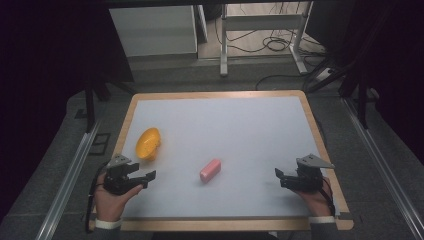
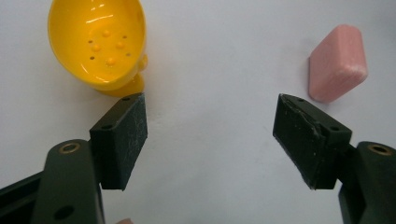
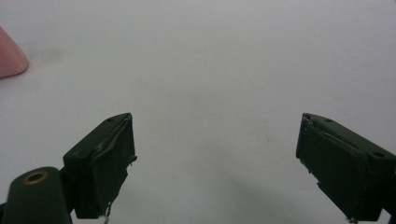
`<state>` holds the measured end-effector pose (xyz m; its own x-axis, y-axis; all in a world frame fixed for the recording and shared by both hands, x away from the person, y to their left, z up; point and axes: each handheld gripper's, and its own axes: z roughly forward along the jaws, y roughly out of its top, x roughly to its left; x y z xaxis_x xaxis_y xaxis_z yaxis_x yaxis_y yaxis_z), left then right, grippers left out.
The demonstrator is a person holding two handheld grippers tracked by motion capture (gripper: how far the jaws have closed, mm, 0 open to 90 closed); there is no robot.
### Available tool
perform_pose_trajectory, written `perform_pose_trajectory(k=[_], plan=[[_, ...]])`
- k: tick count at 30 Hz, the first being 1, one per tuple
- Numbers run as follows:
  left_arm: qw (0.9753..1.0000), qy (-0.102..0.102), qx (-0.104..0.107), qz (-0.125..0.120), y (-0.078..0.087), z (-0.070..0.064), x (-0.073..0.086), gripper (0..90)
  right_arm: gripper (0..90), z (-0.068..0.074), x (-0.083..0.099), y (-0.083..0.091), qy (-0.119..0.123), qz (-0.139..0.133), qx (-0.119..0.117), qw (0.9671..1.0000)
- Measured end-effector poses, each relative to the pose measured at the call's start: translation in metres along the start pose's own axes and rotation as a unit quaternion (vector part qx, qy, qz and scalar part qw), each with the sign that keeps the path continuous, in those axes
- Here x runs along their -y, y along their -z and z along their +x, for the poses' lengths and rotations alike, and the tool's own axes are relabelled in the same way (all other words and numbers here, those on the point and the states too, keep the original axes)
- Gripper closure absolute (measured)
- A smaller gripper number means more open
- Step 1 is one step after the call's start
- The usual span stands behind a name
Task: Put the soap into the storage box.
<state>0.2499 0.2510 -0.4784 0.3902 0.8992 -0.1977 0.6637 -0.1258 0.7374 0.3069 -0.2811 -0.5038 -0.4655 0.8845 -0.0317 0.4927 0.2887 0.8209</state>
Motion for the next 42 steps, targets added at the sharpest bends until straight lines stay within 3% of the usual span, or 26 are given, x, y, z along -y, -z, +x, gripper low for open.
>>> perform_pose_trajectory(k=[10, 23, 27, 38, 42], plan=[[0.9998, -0.02, 0.005, 0.007, 0.005, -0.011, -0.019, 27.5, 11.4, -0.001, 0.001, 0.002, -0.001, 0.001, 0.005, 1.0], [0.9986, -0.044, 0.017, 0.021, -0.005, -0.024, -0.037, 27.7, 11.3, -0.002, 0.002, 0.003, 0.001, 0.004, 0.012, 0.9999], [0.9982, -0.052, 0.008, 0.028, -0.009, -0.028, -0.04, 27.7, 11.3, -0.001, 0.002, 0.003, 0.004, 0.003, 0.014, 0.9999], [0.9966, -0.069, 0.023, 0.037, -0.019, -0.039, -0.049, 27.5, 11.4, -0.001, 0.003, 0.001, 0.004, 0.005, 0.014, 0.9999], [0.9961, -0.075, 0.019, 0.042, -0.023, -0.043, -0.052, 27.2, 11.4, -0.002, 0.003, 0.002, 0.004, 0.005, 0.014, 0.9999]])
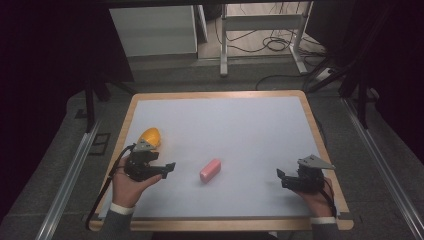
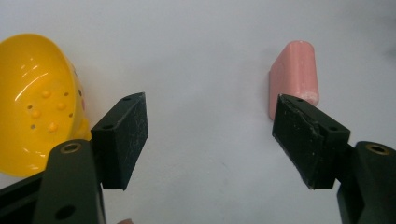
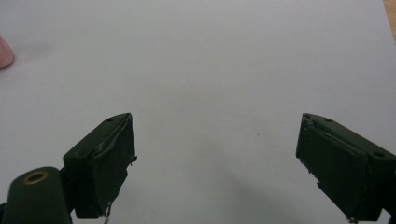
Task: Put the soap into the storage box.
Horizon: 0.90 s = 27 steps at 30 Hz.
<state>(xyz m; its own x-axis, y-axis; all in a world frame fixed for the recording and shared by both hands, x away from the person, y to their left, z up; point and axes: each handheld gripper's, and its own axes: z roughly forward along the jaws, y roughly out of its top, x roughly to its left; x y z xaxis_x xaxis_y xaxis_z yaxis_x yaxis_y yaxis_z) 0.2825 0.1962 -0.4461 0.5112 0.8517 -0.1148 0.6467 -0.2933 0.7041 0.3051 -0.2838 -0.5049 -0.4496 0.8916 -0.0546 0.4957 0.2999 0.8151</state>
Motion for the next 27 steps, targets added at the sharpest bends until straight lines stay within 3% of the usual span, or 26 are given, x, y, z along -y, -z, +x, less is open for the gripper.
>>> perform_pose_trajectory(k=[27], plan=[[0.999, -0.037, 0.021, 0.015, -0.021, -0.027, -0.021, 26.1, 11.4, -0.001, 0.001, -0.001, -0.001, 0.004, 0.0, 1.0]])
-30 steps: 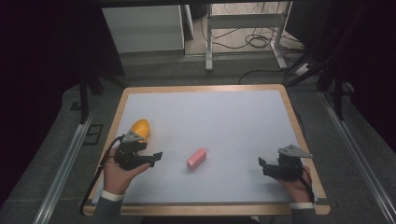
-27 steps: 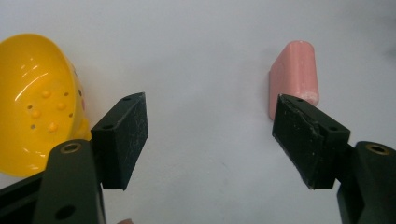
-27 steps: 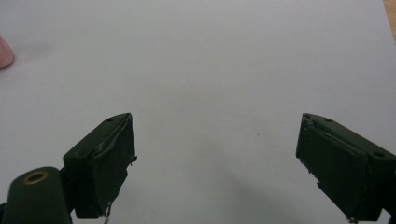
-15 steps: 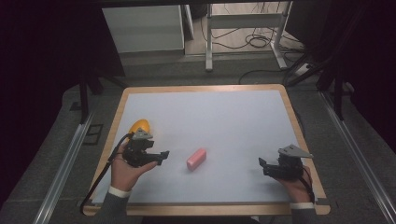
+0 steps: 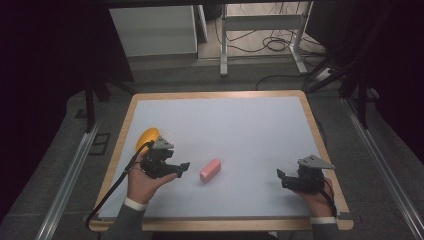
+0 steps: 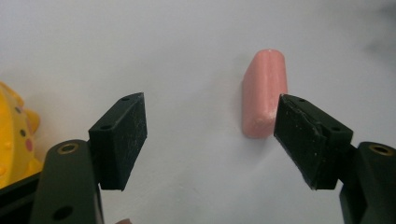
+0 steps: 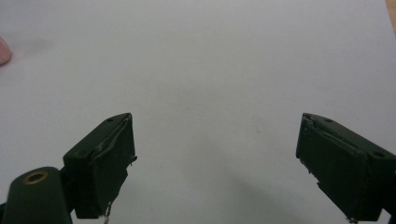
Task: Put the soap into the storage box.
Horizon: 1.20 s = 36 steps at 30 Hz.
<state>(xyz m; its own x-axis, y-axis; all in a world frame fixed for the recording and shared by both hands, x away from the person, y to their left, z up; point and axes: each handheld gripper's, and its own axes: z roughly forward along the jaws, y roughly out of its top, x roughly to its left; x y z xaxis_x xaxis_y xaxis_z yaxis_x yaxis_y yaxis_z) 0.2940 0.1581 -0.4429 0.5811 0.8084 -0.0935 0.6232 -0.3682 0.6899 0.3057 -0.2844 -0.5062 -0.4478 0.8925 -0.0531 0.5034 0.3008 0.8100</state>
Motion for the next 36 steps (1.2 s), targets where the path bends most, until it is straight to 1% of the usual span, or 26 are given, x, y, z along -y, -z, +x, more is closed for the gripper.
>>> perform_pose_trajectory(k=[2, 3, 7, 16, 19, 23, 30, 33, 36], plan=[[1.0, -0.003, 0.002, 0.001, -0.002, -0.003, -0.002, 26.1, 11.4, 0.0, 0.0, 0.0, 0.0, 0.001, 0.001, 1.0], [1.0, -0.002, 0.007, 0.0, -0.003, -0.003, -0.002, 26.0, 11.3, 0.0, 0.0, 0.0, 0.0, 0.001, 0.001, 1.0], [0.9999, -0.004, 0.01, 0.006, -0.009, -0.007, -0.003, 26.0, 11.3, 0.0, 0.0, 0.0, 0.0, 0.001, 0.001, 1.0], [0.9995, -0.021, 0.017, 0.014, -0.019, -0.019, -0.006, 25.9, 11.3, 0.0, 0.0, 0.0, 0.0, 0.002, 0.002, 1.0], [0.9994, -0.024, 0.02, 0.016, -0.021, -0.022, -0.008, 25.9, 11.3, 0.0, 0.0, 0.0, 0.0, 0.002, 0.002, 1.0], [0.9991, -0.025, 0.029, 0.016, -0.027, -0.028, -0.01, 25.8, 11.3, -0.001, 0.001, -0.001, 0.0, 0.004, 0.003, 1.0], [0.9984, -0.034, 0.036, 0.027, -0.037, -0.038, -0.014, 25.8, 11.3, -0.001, 0.001, -0.001, 0.0, 0.005, 0.004, 1.0], [0.9982, -0.035, 0.041, 0.027, -0.04, -0.039, -0.015, 25.8, 11.3, -0.002, 0.001, -0.001, -0.001, 0.004, 0.004, 1.0], [0.9981, -0.035, 0.038, 0.033, -0.043, -0.04, -0.014, 25.8, 11.3, -0.002, 0.002, -0.001, -0.002, 0.005, 0.004, 1.0]])
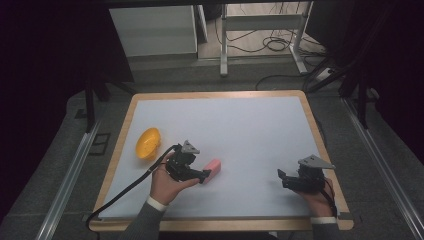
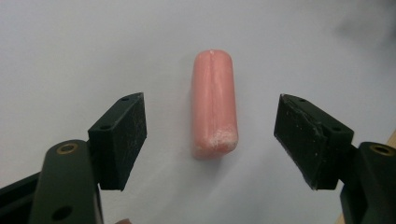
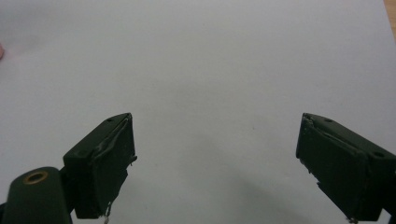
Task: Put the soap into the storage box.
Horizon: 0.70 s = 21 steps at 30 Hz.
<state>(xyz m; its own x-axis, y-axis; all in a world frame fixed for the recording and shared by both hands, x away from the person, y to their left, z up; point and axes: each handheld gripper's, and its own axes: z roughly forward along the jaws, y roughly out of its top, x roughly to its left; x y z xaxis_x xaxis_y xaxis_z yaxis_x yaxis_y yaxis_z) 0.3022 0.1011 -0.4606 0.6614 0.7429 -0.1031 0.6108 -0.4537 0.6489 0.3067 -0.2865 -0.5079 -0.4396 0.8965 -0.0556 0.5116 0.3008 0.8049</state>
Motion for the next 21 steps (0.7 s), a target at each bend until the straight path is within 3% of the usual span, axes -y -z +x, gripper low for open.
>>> perform_pose_trajectory(k=[8, 21], plan=[[0.9999, 0.0, 0.008, 0.013, -0.016, -0.001, 0.001, 26.1, 11.3, 0.0, 0.0, -0.001, 0.0, 0.002, 0.0, 1.0], [0.9994, 0.019, 0.009, 0.027, -0.044, -0.001, 0.001, 27.0, 11.3, -0.002, 0.002, -0.002, -0.002, 0.005, 0.003, 1.0]])
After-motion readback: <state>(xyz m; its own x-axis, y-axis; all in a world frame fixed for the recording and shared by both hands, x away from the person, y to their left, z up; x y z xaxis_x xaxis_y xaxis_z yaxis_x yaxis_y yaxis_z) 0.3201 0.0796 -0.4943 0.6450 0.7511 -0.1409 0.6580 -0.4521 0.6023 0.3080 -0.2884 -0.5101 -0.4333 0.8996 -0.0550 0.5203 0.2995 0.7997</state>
